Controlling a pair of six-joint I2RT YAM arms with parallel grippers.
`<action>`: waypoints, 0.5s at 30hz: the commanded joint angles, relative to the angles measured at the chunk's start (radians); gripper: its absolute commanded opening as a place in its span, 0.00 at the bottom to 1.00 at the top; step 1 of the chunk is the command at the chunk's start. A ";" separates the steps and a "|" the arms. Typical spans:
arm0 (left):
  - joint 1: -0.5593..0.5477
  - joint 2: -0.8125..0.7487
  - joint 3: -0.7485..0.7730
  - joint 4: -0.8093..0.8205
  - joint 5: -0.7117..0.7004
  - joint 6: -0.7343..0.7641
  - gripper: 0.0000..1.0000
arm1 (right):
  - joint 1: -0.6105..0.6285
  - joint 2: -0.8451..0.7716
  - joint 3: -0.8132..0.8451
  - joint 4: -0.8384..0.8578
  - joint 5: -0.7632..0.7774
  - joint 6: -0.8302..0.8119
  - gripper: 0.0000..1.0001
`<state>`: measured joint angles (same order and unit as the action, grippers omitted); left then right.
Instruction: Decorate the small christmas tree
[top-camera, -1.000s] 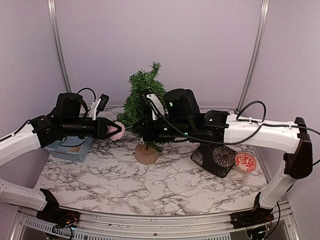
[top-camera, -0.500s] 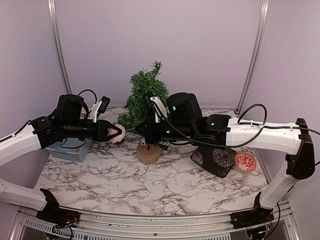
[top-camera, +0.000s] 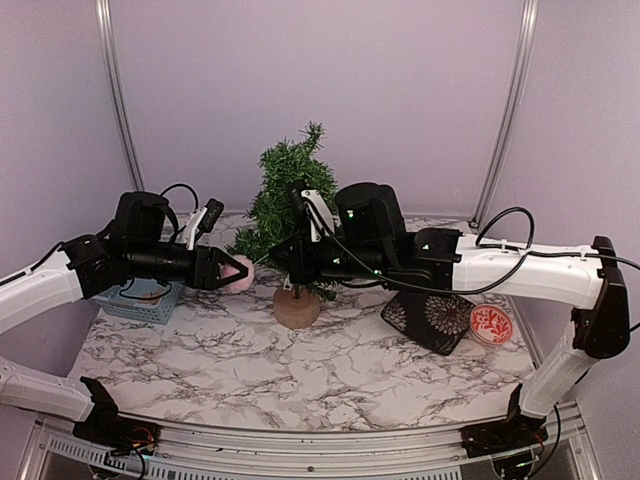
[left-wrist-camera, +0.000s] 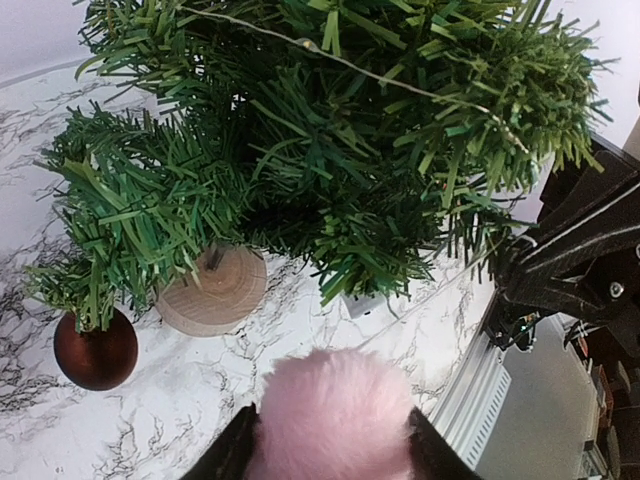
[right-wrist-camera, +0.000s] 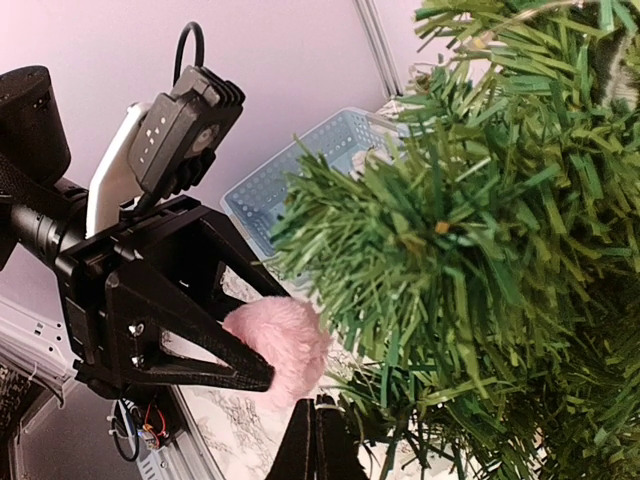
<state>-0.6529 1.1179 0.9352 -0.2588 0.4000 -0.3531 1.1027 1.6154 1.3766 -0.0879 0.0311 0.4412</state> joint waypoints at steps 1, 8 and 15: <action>0.007 -0.026 -0.018 0.005 0.000 0.001 0.54 | -0.010 -0.023 0.017 0.036 -0.002 -0.006 0.00; 0.009 -0.039 -0.024 0.014 -0.005 -0.020 0.72 | -0.009 -0.019 0.015 0.036 -0.005 -0.004 0.00; 0.016 -0.083 -0.026 0.031 -0.073 -0.055 0.98 | -0.009 -0.019 0.010 0.036 -0.016 -0.002 0.00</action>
<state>-0.6472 1.0824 0.9211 -0.2558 0.3767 -0.3885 1.1011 1.6154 1.3766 -0.0830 0.0269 0.4416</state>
